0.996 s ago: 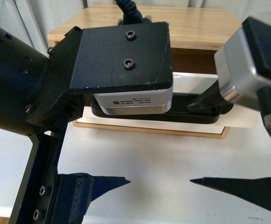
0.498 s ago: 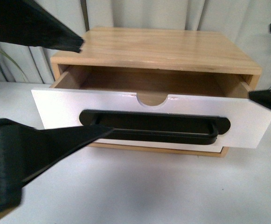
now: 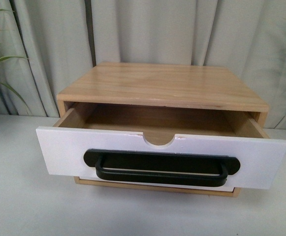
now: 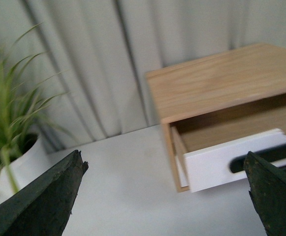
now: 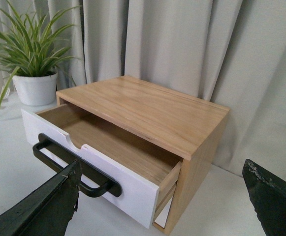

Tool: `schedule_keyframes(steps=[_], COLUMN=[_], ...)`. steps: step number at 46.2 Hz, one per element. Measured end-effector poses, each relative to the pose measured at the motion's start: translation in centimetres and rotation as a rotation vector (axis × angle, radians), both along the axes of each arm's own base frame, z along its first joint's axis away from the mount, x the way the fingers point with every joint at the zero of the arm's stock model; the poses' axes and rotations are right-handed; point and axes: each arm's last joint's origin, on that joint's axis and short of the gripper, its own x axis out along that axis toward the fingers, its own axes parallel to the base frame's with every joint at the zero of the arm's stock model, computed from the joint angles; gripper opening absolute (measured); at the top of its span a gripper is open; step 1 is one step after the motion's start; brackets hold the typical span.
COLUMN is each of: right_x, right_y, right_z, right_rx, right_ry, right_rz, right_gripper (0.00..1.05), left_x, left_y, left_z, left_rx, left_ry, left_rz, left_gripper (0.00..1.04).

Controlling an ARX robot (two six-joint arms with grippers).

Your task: Pull drawer

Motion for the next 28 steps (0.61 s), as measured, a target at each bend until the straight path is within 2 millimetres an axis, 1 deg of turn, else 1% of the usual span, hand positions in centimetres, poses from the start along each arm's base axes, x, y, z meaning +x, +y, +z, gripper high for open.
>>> schedule_keyframes(steps=[4, 8, 15, 16, 17, 19, 22, 23, 25, 27, 28], right_x=[-1.8, -2.5, -2.7, -2.7, -2.8, -2.8, -2.9, -3.0, -3.6, -3.9, -4.0], right_y=[-0.8, -1.2, -1.4, -1.4, -1.3, -1.1, -0.5, -0.4, -0.2, 0.0, 0.2], right_z=[-0.5, -0.7, -0.9, -0.9, -0.9, -1.2, -2.1, -2.2, -2.7, -3.2, -3.3], right_rx=[0.078, 0.132, 0.193, 0.196, 0.198, 0.203, 0.166, 0.159, 0.148, 0.139, 0.136], right_ry=[0.026, 0.059, 0.097, 0.095, 0.101, 0.116, 0.128, 0.122, 0.132, 0.122, 0.113], right_rz=[-0.063, -0.105, -0.128, -0.15, -0.184, -0.331, -0.512, -0.536, -0.581, -0.598, -0.593], right_gripper=[0.96, 0.96, 0.96, 0.95, 0.92, 0.85, 0.69, 0.66, 0.55, 0.45, 0.39], left_x=[-1.5, -1.6, -1.6, -1.6, -1.6, -1.6, -1.6, -1.6, -1.6, -1.6, -1.6], left_y=[1.7, 2.5, 2.6, 2.6, 2.6, 2.4, 2.3, 2.3, 2.3, 2.3, 2.3], left_z=[-1.4, -2.2, -2.4, -2.4, -2.4, -2.5, -3.2, -3.5, -3.9, -4.3, -4.5], left_rx=[-0.162, -0.236, -0.289, -0.29, -0.291, -0.283, -0.279, -0.279, -0.278, -0.278, -0.278], left_ry=[0.0, 0.013, 0.019, 0.019, 0.021, 0.033, 0.047, 0.051, 0.054, 0.055, 0.056], left_rz=[0.184, 0.272, 0.281, 0.28, 0.273, 0.224, 0.173, 0.17, 0.171, 0.171, 0.171], left_gripper=[0.99, 0.99, 0.99, 0.99, 0.98, 0.92, 0.76, 0.71, 0.6, 0.49, 0.46])
